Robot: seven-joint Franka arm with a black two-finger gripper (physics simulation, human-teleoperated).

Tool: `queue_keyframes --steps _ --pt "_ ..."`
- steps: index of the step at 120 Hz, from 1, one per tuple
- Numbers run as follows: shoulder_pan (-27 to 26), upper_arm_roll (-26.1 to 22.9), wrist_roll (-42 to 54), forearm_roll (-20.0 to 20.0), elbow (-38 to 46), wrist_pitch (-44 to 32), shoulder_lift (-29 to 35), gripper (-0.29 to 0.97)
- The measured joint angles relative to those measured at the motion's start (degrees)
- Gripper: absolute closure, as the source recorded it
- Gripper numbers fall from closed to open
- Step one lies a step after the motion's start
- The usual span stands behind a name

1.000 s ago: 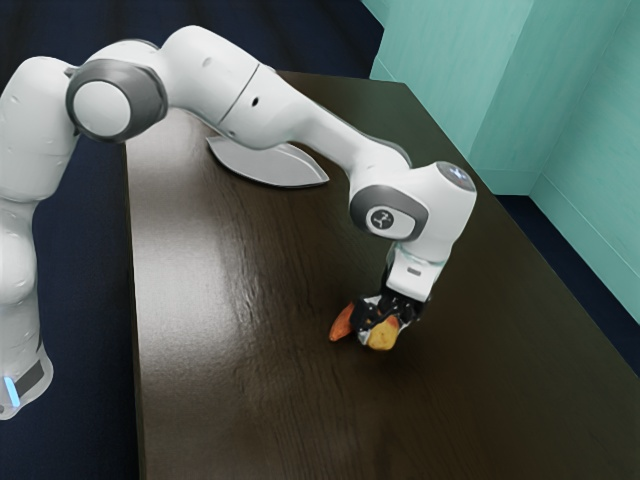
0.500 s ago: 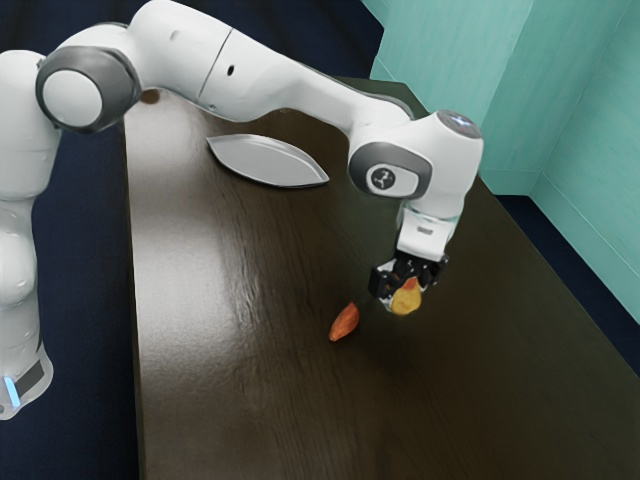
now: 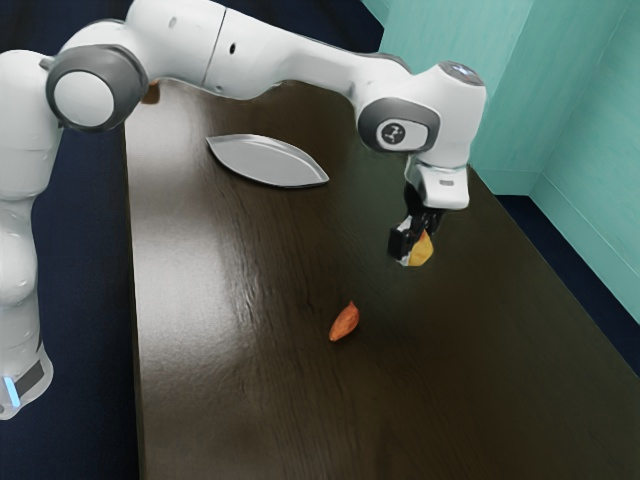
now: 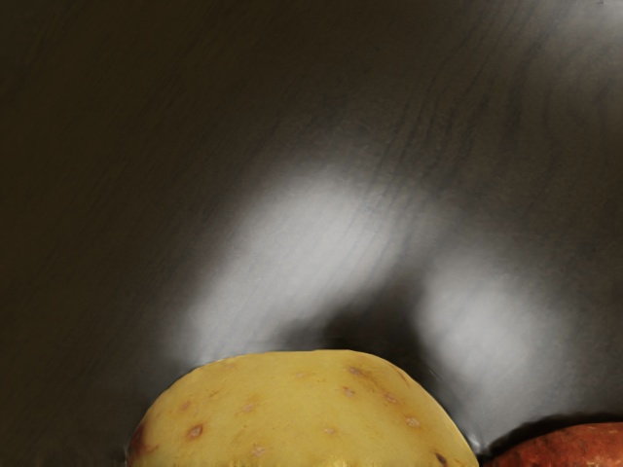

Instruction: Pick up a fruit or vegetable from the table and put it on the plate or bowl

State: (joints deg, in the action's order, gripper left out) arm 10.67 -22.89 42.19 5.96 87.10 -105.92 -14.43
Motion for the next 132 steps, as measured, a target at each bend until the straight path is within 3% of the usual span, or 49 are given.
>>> queue_keyframes --steps 26,48,64,101,132 --pt "0.0 8.0 -5.9 -1.2 -0.7 3.2 2.6 0.47" --pt "-0.2 18.5 -8.5 -3.4 2.0 4.1 3.5 0.47" --pt "0.0 23.4 -10.0 -4.4 2.4 3.4 3.1 0.47" --pt "0.7 29.4 -12.2 -6.6 3.8 1.0 0.6 0.47" --pt "0.9 32.5 -13.1 -7.3 14.9 1.2 10.2 0.47"
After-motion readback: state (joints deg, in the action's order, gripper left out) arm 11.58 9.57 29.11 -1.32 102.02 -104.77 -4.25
